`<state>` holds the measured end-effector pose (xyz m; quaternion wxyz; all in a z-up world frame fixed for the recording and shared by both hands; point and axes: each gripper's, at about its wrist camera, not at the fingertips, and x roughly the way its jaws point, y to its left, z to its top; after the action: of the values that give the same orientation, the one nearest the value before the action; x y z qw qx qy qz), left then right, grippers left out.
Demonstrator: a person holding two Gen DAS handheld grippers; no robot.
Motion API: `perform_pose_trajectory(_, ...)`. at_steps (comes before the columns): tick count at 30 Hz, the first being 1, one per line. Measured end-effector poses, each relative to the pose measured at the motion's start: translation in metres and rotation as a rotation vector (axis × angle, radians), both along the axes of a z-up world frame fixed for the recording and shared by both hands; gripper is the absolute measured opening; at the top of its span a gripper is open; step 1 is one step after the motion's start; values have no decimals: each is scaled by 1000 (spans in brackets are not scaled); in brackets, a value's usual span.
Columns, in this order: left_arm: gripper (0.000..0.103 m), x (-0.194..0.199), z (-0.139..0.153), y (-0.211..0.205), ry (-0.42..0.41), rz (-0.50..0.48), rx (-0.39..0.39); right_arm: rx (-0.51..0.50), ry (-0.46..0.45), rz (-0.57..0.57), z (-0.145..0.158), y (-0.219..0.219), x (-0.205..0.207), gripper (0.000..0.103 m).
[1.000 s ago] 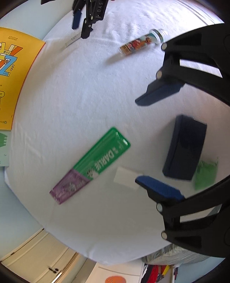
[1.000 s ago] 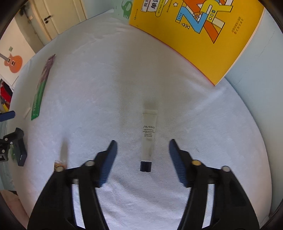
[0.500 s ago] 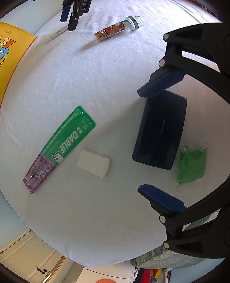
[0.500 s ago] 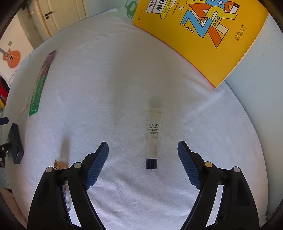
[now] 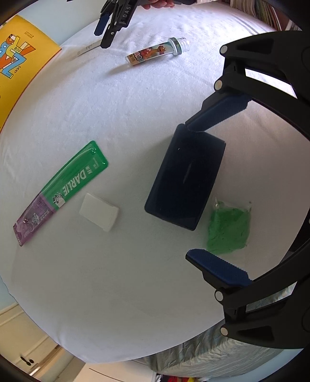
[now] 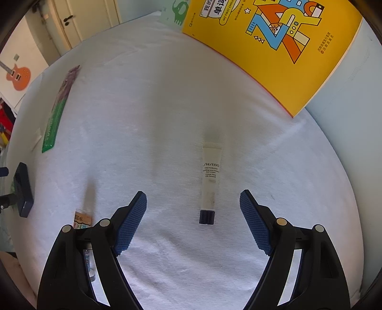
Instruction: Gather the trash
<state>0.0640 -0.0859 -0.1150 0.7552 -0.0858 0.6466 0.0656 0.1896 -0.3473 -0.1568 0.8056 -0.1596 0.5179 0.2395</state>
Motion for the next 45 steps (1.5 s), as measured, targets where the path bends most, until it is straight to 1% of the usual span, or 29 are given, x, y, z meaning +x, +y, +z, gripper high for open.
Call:
perform_pose_trajectory(4,96,9,-4,1,5,54,-25,-11,-5,24,0,3,0,80)
perform_pose_trajectory(5,96,0,-5,-9,14,75,-37,-11,-7,28,0,4,0,80)
perform_pose_trajectory(9,96,4,-9,-5,34,190,-84,-8,-3,37,-4,6,4,80)
perform_pose_trajectory(10,95,7,-11,-5,42,211,-85,-6,0,38,-6,5,5,80)
perform_pose_trajectory(13,95,15,-17,-4,60,225,-22,1,13,45,-10,7,8,80)
perform_pose_trajectory(14,91,17,-19,-5,65,226,0,1,18,48,-12,8,8,80)
perform_pose_trajectory(15,81,22,-19,-8,69,229,22,1,23,52,-14,8,8,78)
perform_pose_trajectory(16,66,23,-21,-7,73,230,25,8,19,52,-14,8,8,77)
perform_pose_trajectory(17,51,23,-27,-6,96,239,-15,13,21,52,-14,7,8,77)
perform_pose_trajectory(18,50,21,-25,-6,83,248,-10,17,17,50,-14,6,8,74)
perform_pose_trajectory(19,50,18,-25,-7,83,251,-10,22,15,47,-13,5,7,70)
perform_pose_trajectory(21,51,14,-24,-12,83,224,5,25,17,43,-13,3,7,68)
perform_pose_trajectory(23,51,12,-24,-13,83,211,3,24,20,42,-13,2,8,67)
perform_pose_trajectory(25,63,10,-26,-12,98,188,-7,19,22,43,-13,4,8,67)
perform_pose_trajectory(26,75,9,-27,-13,108,188,-3,17,22,42,-13,4,8,67)
perform_pose_trajectory(28,76,3,-26,-13,110,172,21,8,19,42,-13,5,9,70)
perform_pose_trajectory(31,81,-7,-27,-17,115,130,50,11,21,41,-12,3,9,70)
perform_pose_trajectory(32,81,-10,-29,-18,121,129,47,13,22,39,-13,3,9,70)
perform_pose_trajectory(33,79,-13,-31,-19,130,134,33,17,24,35,-13,3,10,70)
perform_pose_trajectory(34,77,-16,-32,-18,128,136,12,22,24,32,-13,3,10,67)
perform_pose_trajectory(35,71,-15,-32,-16,110,141,3,30,20,29,-12,2,10,62)
perform_pose_trajectory(36,58,-16,-30,-17,100,136,3,39,20,27,-10,1,10,41)
perform_pose_trajectory(37,50,-15,-26,-19,86,114,9,43,28,24,-9,0,11,12)
perform_pose_trajectory(38,51,-15,-25,-19,82,97,11,51,42,17,-8,-1,13,13)
perform_pose_trajectory(39,51,-15,-26,-20,85,83,-14,55,51,13,-8,-3,14,13)
perform_pose_trajectory(41,50,-15,-25,-20,78,82,-33,61,60,10,-7,-4,14,13)
perform_pose_trajectory(42,50,-15,-24,-20,80,75,-49,62,54,11,-5,-5,13,13)
perform_pose_trajectory(45,50,-15,-17,-20,55,57,-57,69,39,10,5,-8,8,13)
